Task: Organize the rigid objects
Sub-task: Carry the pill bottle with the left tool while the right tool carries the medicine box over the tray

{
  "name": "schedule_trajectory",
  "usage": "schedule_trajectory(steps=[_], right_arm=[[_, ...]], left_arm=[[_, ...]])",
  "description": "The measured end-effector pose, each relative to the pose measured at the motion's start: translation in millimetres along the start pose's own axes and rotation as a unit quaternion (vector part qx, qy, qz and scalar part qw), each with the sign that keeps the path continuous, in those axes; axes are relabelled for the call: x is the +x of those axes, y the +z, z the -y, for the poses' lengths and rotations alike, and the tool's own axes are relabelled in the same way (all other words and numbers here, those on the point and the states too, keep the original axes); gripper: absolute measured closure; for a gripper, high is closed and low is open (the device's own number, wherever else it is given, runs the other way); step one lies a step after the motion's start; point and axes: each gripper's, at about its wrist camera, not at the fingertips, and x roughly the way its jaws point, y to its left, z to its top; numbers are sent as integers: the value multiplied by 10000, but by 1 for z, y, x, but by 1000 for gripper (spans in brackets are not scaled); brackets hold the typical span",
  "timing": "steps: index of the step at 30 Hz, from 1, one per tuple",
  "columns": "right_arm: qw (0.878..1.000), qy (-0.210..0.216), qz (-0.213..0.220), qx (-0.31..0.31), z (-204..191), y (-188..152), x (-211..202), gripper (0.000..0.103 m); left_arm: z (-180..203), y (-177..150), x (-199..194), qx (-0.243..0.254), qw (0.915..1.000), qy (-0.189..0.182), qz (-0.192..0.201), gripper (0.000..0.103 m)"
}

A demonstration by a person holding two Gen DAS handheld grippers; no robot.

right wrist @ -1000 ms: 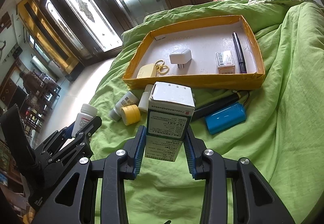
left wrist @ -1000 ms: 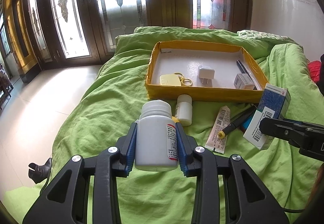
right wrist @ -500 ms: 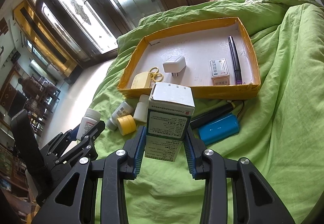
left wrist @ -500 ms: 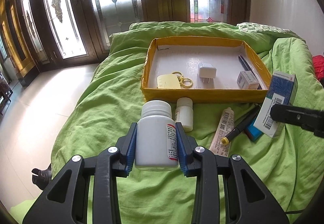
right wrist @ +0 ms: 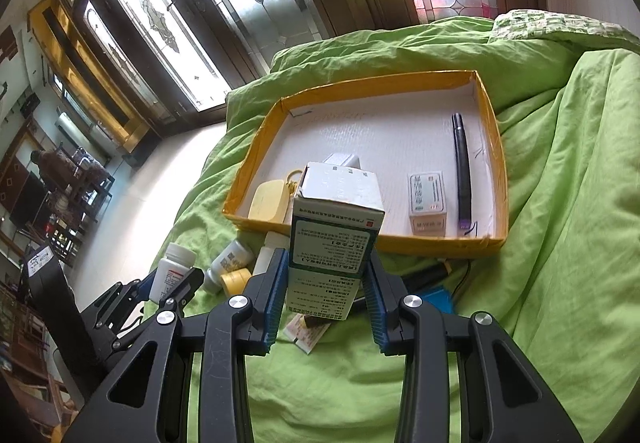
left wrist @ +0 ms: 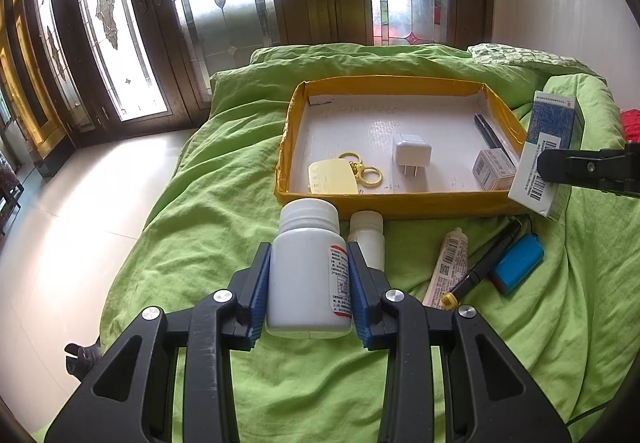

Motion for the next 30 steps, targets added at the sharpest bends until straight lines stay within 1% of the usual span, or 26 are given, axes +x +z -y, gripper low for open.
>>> schedule_trajectory(steps=[11,18,21,25,30], right_arm=[[9999,50,-86,130,10,10,10,70],[9998,31,-52,204,15,22,14,70],[9996,24,-60,286,18,29,18,70],[9984,69,-117,544,30,41,26,70],[9965,81,-236,798,45,49,40,70]], left_arm=[[4,22,11,30,10000,-48,42,70],[5,34,18,86,9999,-61,72,70],[0,44,23,35,9999,-101,50,70],[-9,61,35,-119,9998,-186,-28,70],[-17,83,58,-385,9981,-421,-225,70]])
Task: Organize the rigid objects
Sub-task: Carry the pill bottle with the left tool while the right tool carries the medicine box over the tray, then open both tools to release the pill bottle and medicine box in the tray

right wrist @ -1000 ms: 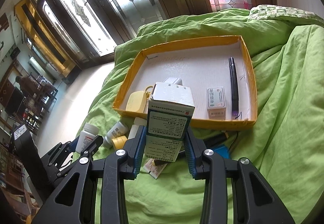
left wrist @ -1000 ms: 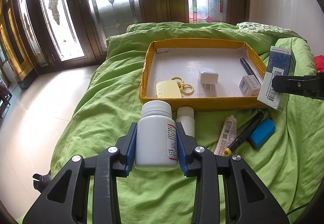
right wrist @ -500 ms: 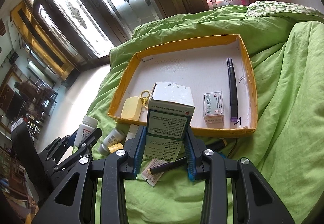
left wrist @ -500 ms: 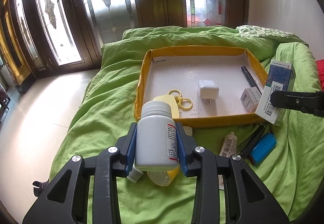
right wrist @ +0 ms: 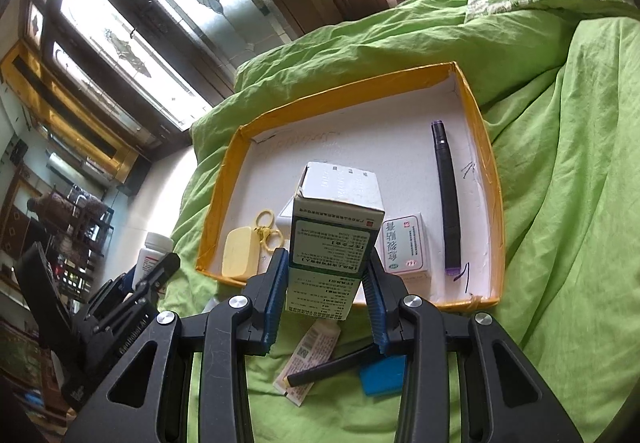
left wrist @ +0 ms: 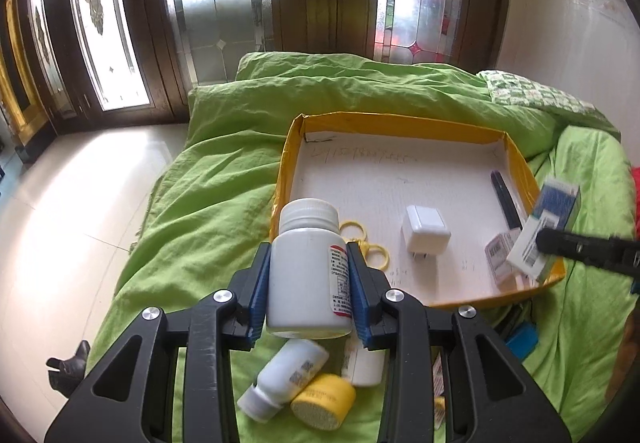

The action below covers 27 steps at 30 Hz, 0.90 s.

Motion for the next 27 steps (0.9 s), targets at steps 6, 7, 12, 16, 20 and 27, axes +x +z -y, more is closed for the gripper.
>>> schedule_trajectory(steps=[6,7,12,16,20,27], right_arm=[[9994,110,-256,206,8,3,23,70],[9994,89,-277,174,7,3,27,70],[9986,-39,-525,84,6,6,45,70],[9964,-241,-803,99,8,8,61,70],[9962,-200,-835,151,11,12,66,70],[9977,-258,-615,89,12,26,73,71]], left_arm=[[4,21,34,-150,9996,-126,-214,70],[5,23,40,-154,9995,-141,-249,70],[12,31,65,-78,9990,-152,-413,70],[14,36,86,-15,9984,-137,-546,70],[15,40,105,-5,9977,-107,-662,70],[20,40,129,17,9968,-105,-795,70]])
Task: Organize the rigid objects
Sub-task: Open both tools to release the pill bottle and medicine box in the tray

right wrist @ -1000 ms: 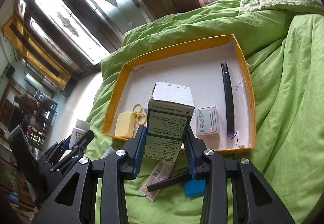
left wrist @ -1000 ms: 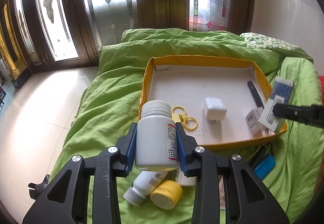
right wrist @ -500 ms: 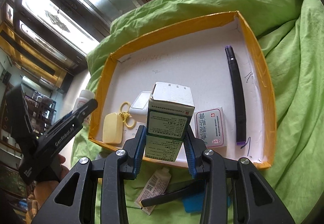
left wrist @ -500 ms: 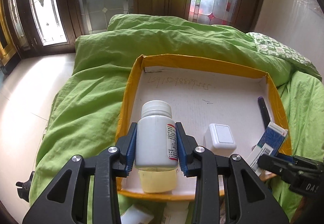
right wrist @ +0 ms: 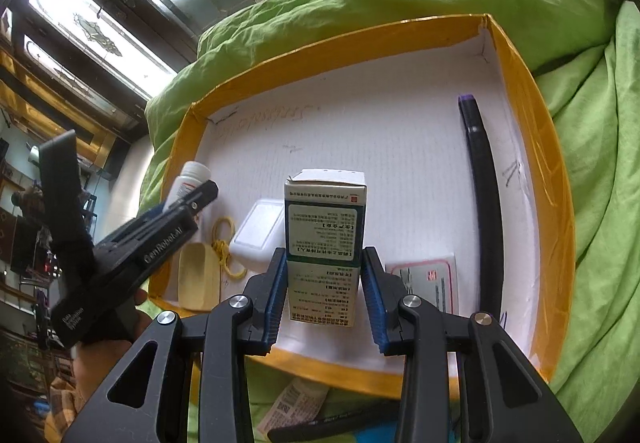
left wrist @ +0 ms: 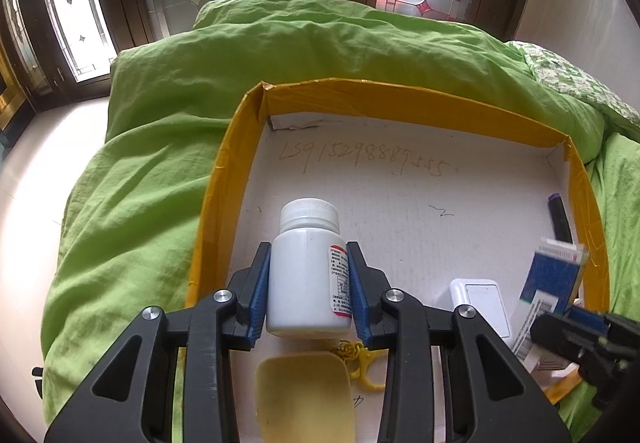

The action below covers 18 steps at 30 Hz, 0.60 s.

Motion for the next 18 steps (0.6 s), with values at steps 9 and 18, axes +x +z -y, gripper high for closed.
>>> schedule_trajectory(steps=[9,18], right_arm=[[9989,103,193,426,15,37,17,72],[9939,-387,887,526,37,59,4,71]], left_arm=[[0,1,10,125,9999,77,-9,70],[-3,9,16,115,9999,87,25,70]])
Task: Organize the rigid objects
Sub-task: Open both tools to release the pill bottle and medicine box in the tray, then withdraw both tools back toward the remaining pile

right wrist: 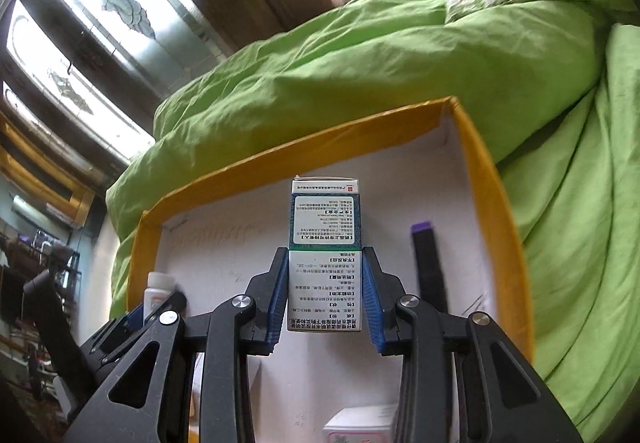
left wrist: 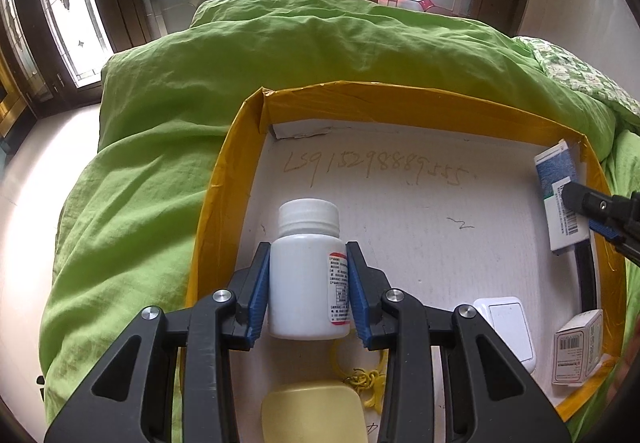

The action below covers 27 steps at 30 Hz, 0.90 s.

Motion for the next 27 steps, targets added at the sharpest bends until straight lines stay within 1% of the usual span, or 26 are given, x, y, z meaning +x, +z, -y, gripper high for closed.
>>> schedule_trajectory(steps=[1,2,3,4,6,10,12,14,17,20,23,25,27], right_arm=[[10000,-41,60,59,3,1,-3,69],[9999,-74,102,100,4,1,-5,63],[9998,-90,148,128,5,0,-9,59],[9996,-72,225,154,5,-1,-14,58],[9992,20,340,199,7,-3,-24,55],[9977,180,492,431,12,-13,-46,50],[9970,195,533,535,15,-18,-57,44],[9962,287,560,603,17,-24,-67,39],[9960,323,543,637,18,-34,-81,31],[9960,410,467,647,17,-49,-91,29],[9965,529,359,538,16,-67,-100,21],[9971,605,214,405,14,-81,-102,20],[9974,668,63,268,11,-94,-102,20]], left_arm=[[0,-1,-1,35,10000,-5,-5,67],[1,-1,-2,56,10000,-7,-14,63],[1,-2,-5,67,10000,13,-9,52],[2,-3,-9,78,10000,1,37,46],[2,-5,-20,90,9998,-37,153,43],[1,-13,-52,123,9991,-8,408,29],[0,-22,-69,118,9986,-36,510,27],[-4,-36,-87,93,9984,-44,556,27],[-11,-63,-105,-39,9987,-130,500,25],[-18,-101,-120,-205,9988,-202,387,23],[-25,-136,-128,-353,9989,-189,230,23],[-33,-160,-131,-481,9987,-153,59,23],[-38,-176,-130,-596,9981,-86,-101,23]])
